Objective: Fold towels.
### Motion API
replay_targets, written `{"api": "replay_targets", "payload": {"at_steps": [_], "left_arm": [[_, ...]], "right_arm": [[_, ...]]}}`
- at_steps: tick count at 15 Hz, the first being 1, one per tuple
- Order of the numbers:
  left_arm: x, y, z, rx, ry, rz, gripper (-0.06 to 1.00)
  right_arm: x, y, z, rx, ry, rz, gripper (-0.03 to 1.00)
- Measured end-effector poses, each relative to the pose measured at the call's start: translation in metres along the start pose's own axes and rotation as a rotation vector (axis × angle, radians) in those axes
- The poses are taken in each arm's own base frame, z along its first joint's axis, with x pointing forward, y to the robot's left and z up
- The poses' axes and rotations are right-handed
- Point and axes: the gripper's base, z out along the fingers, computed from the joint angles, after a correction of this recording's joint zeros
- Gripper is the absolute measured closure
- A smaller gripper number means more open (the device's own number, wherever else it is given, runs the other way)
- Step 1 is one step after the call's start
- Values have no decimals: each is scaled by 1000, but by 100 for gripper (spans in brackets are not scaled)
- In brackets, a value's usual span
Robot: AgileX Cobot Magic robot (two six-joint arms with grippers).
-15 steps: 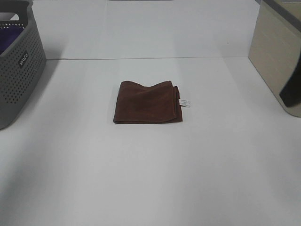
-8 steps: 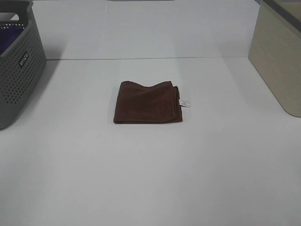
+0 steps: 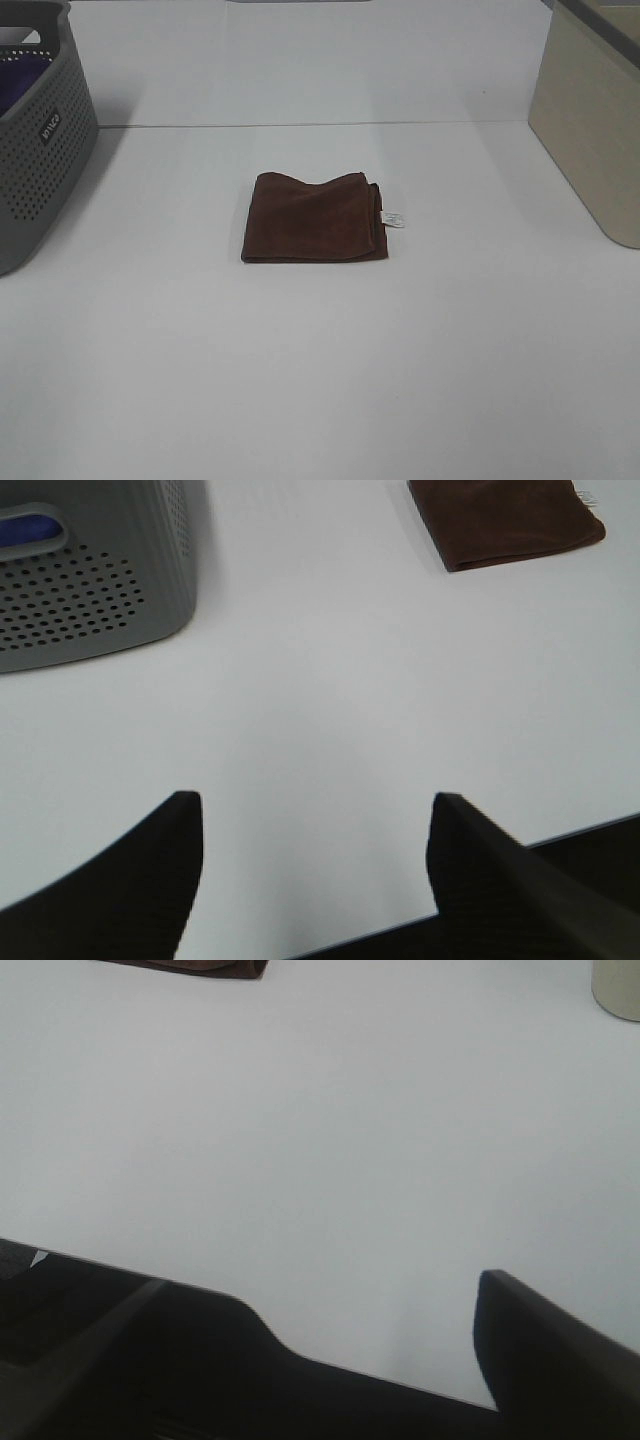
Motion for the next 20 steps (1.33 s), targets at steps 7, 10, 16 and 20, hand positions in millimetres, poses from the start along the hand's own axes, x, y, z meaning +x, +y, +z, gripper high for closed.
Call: {"api": "replay_targets", "payload": {"at_steps": [7,10,16,20], "left_arm": [[1,-4,1,46,1,52,32],[1,-4,1,47,1,51,32],[1,-4,1,47,1,51,32],[1,-4,1,47,1,51,32]], "right_arm": [[0,0,0,0,1,0,20],[0,0,0,0,1,0,20],[0,0,0,0,1,0,20],[0,0,0,0,1,0,20]]}}
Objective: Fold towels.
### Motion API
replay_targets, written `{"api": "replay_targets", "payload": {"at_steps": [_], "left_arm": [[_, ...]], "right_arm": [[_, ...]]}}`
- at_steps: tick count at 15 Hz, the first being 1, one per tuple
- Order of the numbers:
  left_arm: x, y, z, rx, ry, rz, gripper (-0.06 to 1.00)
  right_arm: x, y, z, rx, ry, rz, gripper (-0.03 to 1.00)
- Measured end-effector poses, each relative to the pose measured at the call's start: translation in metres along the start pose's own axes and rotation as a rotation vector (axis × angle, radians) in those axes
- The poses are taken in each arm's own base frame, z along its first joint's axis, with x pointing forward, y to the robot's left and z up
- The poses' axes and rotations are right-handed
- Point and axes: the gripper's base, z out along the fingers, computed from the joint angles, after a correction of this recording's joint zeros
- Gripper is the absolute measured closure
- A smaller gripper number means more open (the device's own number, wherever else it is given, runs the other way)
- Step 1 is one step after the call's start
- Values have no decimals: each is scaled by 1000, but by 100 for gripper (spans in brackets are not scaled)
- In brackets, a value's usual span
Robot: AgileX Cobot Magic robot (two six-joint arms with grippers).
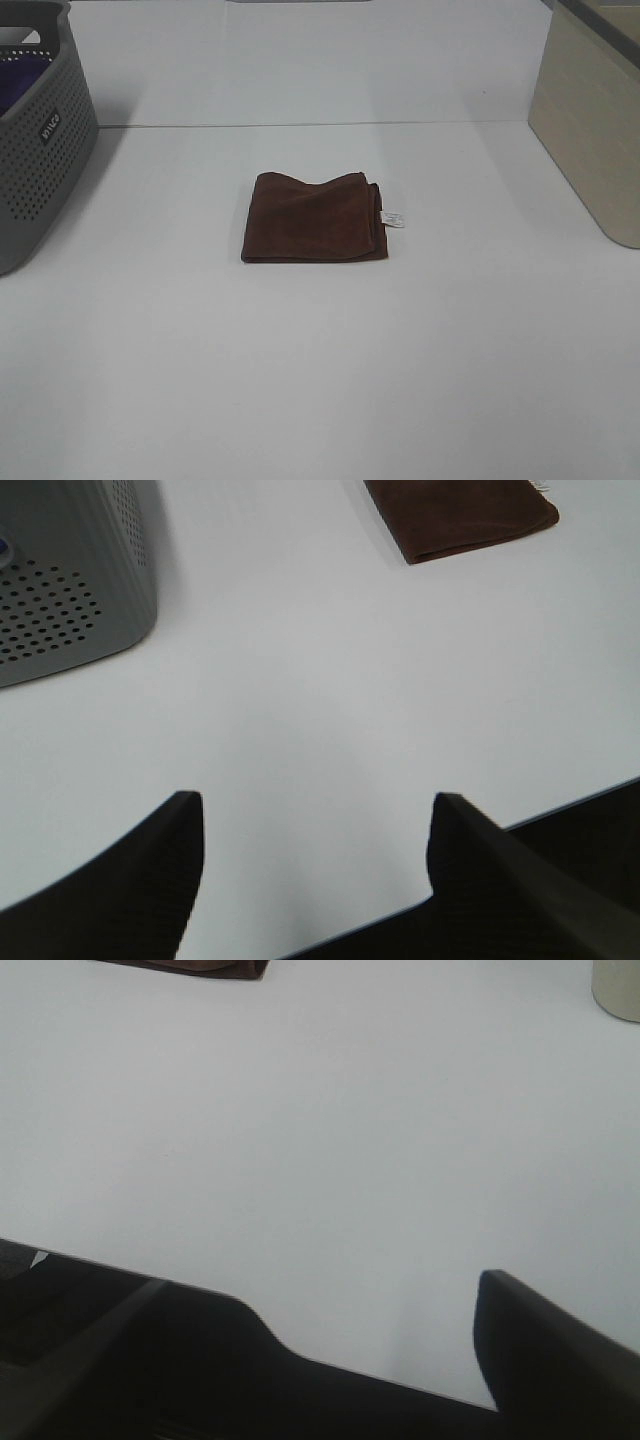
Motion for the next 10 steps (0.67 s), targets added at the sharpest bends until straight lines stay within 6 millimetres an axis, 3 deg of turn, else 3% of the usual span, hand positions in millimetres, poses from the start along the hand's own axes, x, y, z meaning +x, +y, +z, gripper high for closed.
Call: {"api": "replay_targets", "payload": {"at_steps": [5,10], "left_arm": [[0,2,0,-102,-2,-71,32],[4,1,-7,-216,-67,-134,32]], "right_arm": [[1,0,-2,1,-15,-1,20],[14,3,-16,41,-145,15,20]]}}
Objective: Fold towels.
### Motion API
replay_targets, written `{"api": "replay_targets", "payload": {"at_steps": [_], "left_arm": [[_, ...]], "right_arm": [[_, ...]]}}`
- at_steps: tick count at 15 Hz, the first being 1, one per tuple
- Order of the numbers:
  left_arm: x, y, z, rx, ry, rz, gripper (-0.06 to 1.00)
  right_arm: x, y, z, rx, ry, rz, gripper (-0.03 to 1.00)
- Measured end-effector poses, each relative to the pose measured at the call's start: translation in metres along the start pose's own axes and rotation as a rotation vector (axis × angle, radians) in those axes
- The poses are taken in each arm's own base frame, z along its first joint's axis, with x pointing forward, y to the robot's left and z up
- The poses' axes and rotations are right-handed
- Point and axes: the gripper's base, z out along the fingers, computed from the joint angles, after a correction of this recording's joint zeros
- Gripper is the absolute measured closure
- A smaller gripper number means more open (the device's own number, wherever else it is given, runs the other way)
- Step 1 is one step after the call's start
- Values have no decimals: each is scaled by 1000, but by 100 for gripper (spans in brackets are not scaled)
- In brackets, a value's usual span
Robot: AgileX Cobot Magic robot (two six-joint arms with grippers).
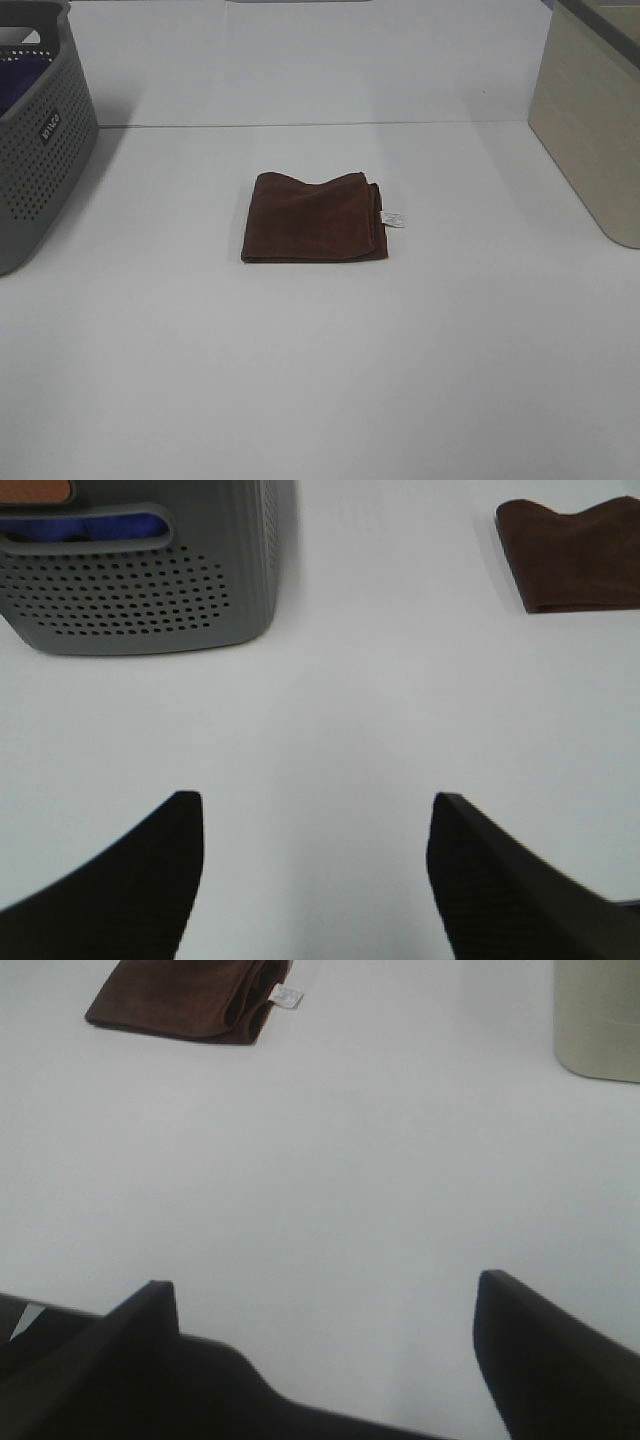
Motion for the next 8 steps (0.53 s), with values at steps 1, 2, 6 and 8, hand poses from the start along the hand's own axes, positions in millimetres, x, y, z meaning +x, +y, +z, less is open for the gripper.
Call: {"api": "replay_targets", "payload": {"at_steps": [1,2,6,8], "left_arm": [[4,-1,-7,-2,-54,4,32],[6,-1,-11,-3,-80,6,32],[7,-1,-11,0,-83,8,32],[7,-1,-11,24,-82,21,32]], "right_arm": [[4,1,-5,39,-46,22,20],[7,2,-8,48,-75,23,20],[14,4,-16,58,-146,15,20],[14,4,-16,58,-148,14,20]]}}
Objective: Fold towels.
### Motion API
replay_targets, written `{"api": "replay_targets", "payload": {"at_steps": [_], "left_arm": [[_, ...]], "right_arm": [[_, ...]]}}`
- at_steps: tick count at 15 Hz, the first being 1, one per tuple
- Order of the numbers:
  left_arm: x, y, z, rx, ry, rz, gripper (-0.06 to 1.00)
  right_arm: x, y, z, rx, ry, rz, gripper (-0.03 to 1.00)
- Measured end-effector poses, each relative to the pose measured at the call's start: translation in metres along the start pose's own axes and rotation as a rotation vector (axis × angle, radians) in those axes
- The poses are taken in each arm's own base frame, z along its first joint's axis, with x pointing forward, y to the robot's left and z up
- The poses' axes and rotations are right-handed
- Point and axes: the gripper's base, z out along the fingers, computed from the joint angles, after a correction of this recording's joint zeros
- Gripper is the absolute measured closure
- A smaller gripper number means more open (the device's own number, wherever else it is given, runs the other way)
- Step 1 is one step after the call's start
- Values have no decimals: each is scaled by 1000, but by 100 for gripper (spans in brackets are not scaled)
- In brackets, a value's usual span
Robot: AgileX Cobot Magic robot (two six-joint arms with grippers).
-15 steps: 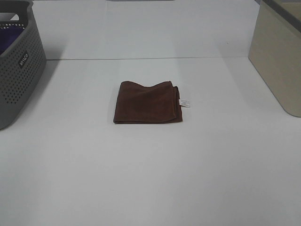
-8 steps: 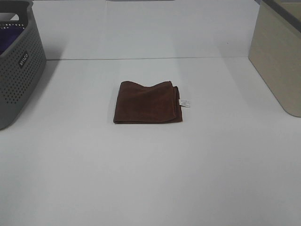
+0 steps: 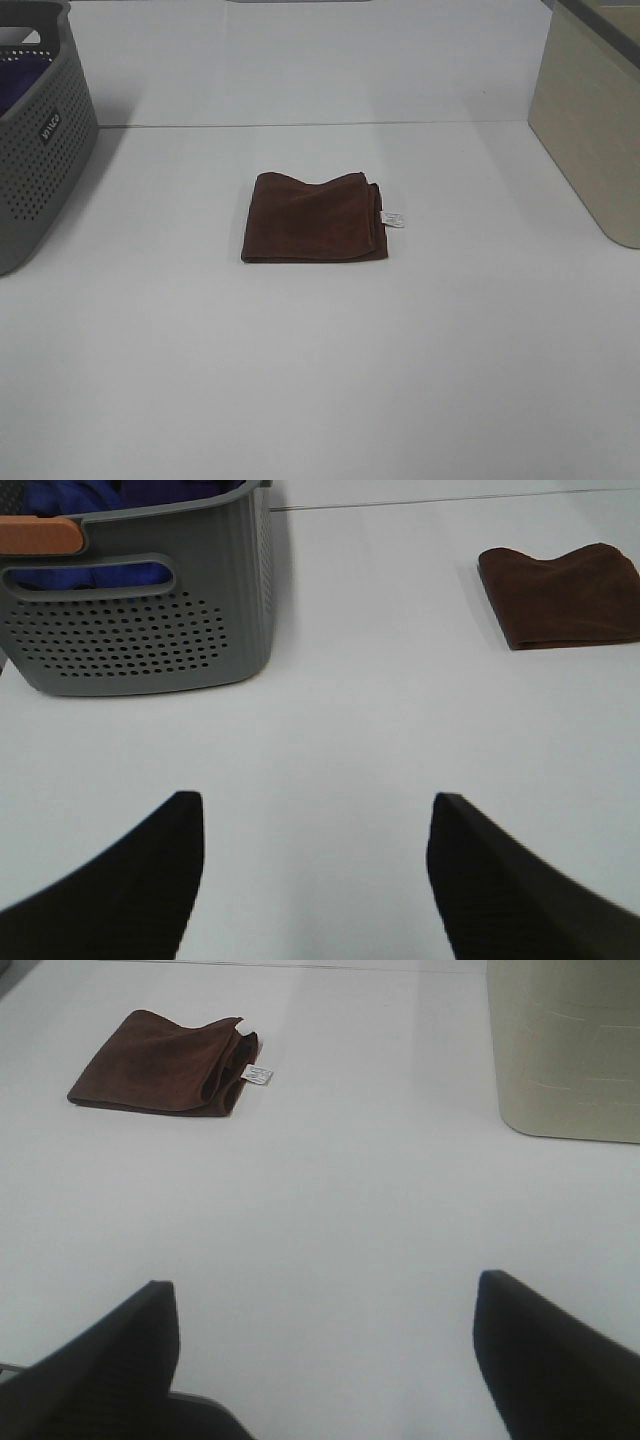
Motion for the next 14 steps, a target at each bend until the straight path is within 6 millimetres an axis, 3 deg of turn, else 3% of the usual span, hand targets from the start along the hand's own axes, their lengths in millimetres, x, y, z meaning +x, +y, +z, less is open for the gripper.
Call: {"api": "replay_targets", "payload": {"at_steps": [14], "left_arm": [[0,0,0,19,0,9,32]], "right_arm": [[0,0,0,-1,0,0,20]]}}
